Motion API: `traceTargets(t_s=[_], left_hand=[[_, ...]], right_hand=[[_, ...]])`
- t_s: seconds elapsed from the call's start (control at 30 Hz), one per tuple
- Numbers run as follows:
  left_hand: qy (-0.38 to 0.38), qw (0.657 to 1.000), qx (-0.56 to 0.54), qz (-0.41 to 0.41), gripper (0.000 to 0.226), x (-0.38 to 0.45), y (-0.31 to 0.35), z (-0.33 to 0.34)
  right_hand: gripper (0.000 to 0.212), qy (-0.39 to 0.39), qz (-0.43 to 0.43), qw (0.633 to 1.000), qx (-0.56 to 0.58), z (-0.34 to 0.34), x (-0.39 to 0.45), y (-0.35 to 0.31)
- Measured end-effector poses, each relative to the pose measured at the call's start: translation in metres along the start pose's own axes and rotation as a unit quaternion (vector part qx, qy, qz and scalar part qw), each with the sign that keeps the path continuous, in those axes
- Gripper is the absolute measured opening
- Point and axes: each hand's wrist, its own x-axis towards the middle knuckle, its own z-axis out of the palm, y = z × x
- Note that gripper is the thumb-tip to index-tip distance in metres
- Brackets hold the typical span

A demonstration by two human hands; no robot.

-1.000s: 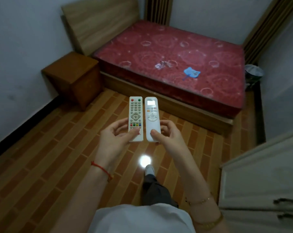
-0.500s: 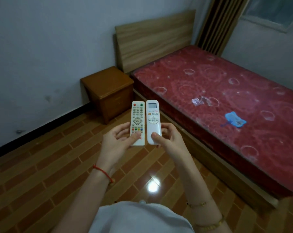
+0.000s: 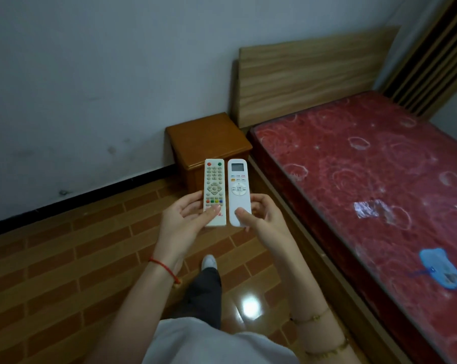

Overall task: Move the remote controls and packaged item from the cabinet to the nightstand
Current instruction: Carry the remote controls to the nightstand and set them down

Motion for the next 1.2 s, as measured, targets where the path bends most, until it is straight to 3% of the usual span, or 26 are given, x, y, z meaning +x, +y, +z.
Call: traceTargets(t_s=[0.53,1.2], left_hand=[[0.061,0.998,-0.015,-0.016,0.053,0.28,0.093,0.02],[0.218,0.971,-0.012,-0.096,0.05,0.577,0.089,0.046]], right_hand=[[0.04,-0.078,0.009,0.997,-0.001,0.016,0.309,-0.085],[0.034,-0.196,0.046,0.975,-0.093,0.045,0.635,-0.102]])
